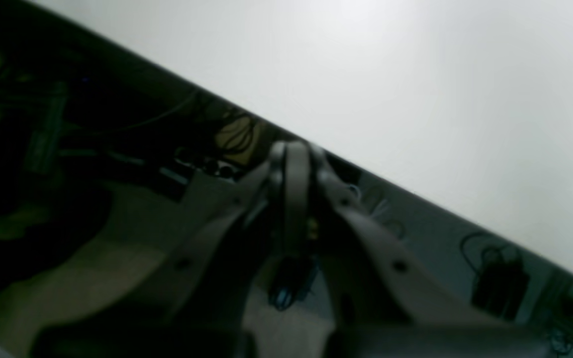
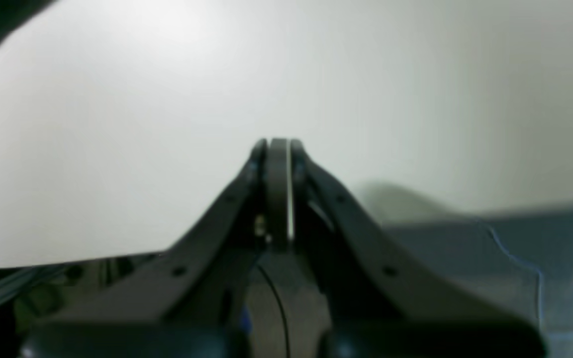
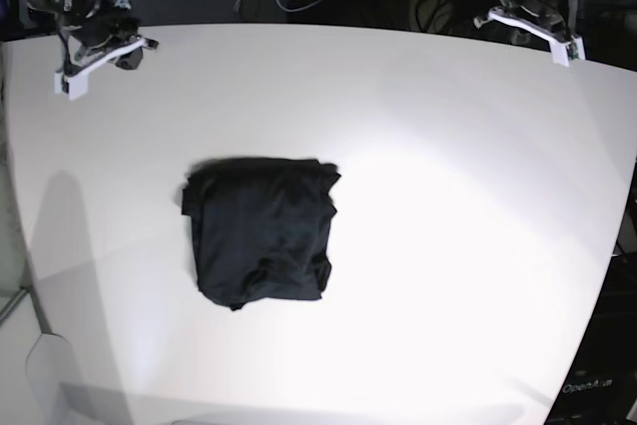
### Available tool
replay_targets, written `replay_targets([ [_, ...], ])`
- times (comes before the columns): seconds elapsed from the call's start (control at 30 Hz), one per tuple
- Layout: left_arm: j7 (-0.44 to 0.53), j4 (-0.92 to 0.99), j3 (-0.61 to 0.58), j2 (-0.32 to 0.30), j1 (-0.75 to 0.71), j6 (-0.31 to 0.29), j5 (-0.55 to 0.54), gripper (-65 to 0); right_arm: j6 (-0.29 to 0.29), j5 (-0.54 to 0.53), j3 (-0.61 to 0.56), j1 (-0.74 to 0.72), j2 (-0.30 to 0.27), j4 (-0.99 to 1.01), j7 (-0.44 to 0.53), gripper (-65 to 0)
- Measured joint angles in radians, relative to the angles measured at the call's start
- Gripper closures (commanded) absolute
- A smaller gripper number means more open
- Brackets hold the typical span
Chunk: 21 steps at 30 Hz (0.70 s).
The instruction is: Fold the T-shirt properly
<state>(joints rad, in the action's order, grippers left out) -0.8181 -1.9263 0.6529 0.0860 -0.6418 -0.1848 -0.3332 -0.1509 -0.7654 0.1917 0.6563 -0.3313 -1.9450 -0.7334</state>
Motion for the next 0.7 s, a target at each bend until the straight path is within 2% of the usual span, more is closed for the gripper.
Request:
replay_targets([
  [0.13,-0.013,0.000,0.002,0.023,-0.026,0.000,0.004,0.0,0.000,0.000,0.085,0.092,0.038,0.000,-0.004,0.0],
  [0.37,-0.008,-0.010,0.000,0.018,-0.057,0.000,0.004,0.0,0.000,0.000,0.182,0.211,0.092,-0.001,0.007,0.0],
  [0.57,-0.006,-0.006,0.000,0.017,-0.087,0.000,0.010,0.0,0.000,-0.001,0.187,0.270,0.139,0.045,-0.003,0.0],
  [0.63,-0.002,0.014,0.000,0.016,-0.089,0.000,0.011,0.0,0.000,0.002,0.187,0.269,0.152,0.118,0.022,0.0],
  [0.7,0.010,0.056,0.000,0.013,-0.085,0.000,0.011,0.0,0.003,0.003,0.178,0.256,0.154,0.210,0.001,0.0],
])
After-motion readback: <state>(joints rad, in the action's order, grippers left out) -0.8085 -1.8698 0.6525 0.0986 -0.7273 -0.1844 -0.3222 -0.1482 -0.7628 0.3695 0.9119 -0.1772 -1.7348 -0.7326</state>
